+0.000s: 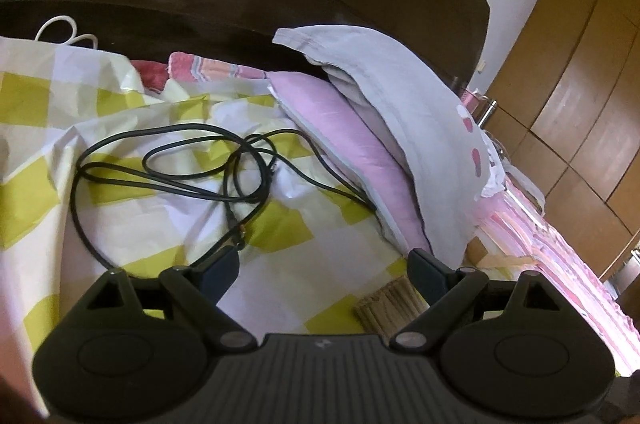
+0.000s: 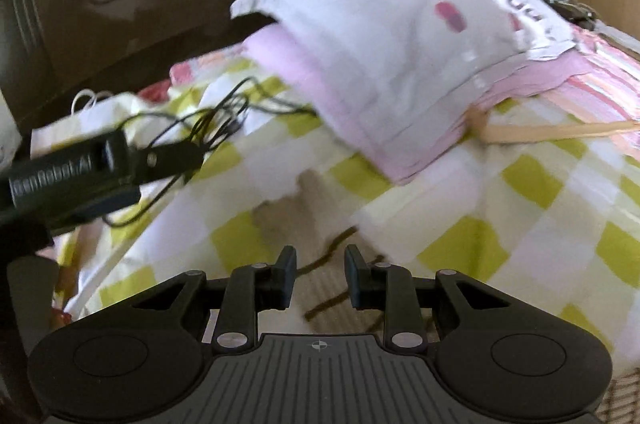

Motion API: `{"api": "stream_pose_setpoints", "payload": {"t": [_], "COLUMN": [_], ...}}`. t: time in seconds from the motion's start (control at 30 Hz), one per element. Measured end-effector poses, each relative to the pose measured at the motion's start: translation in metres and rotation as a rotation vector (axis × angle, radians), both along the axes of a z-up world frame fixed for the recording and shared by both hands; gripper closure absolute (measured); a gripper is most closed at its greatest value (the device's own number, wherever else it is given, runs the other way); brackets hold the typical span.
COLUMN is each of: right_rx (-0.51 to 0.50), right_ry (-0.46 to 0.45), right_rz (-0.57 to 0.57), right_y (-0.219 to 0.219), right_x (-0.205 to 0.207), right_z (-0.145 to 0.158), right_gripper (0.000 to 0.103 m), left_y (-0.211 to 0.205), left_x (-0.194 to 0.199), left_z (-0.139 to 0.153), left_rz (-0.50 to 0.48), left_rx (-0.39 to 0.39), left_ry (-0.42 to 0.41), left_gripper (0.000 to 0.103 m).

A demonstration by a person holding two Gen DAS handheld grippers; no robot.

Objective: Fold small clothes
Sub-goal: 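Grasp the striped sweater sleeve cuff with the right gripper, then lift the sleeve with the right gripper and lay it across the sweater body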

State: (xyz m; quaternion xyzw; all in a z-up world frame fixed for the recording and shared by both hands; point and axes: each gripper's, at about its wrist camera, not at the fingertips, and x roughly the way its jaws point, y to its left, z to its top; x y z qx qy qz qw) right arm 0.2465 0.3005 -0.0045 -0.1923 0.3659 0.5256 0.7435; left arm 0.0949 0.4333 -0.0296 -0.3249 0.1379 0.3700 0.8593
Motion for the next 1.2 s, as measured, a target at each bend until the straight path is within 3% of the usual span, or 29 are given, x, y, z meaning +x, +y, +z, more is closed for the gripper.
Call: {"api": "stream_pose_setpoints", "payload": {"t": [0.1,0.33,0.37,0.43,0.47,0.6,0.77,0.93,1.2], "right_rx": [-0.015,-0.058,-0.064,-0.076,-0.070,0.008,0.138,0.239,0.325], "right_ry": [0.001,-0.077,-0.086,-0.098,-0.078,-0.012,0.027,0.026,0.014], "right_rz": [0.020,0.024,0.023,0.017,0.008,-0.069,-0.204,-0.317,-0.475], "right_y": [0.010,0.029,0.029,0.028,0.025,0.003,-0.045,-0.104,-0.200], "right_x": [-0.007,-0.012,-0.012,-0.012,-0.008,0.012,0.047,0.072,0.086], "right_z": [-0.008,-0.023,-0.023,-0.020,-0.016,0.012,0.069,0.117,0.151], "right_gripper": [0.069,0.070,0.072,0.091,0.094,0.096,0.096,0.096,0.096], "left_y": [0.002,0.005,0.005,0.005,0.004,0.002,-0.006,-0.026,-0.075], "left_x": [0.000,-0.003,-0.003,-0.002,-0.001,0.000,0.007,0.017,0.036], "left_z": [-0.001,-0.002,-0.003,-0.004,-0.004,-0.003,-0.003,0.003,0.016], "left_rz": [0.002,0.022,0.022,0.020,0.018,0.002,-0.031,-0.085,-0.223], "left_rx": [-0.003,-0.006,-0.007,-0.004,0.000,0.009,0.026,0.108,0.206], "left_ry": [0.003,-0.003,0.000,0.006,0.007,0.006,0.005,0.023,0.024], "left_gripper": [0.007,0.007,0.007,0.007,0.007,0.007,0.007,0.007,0.007]}}
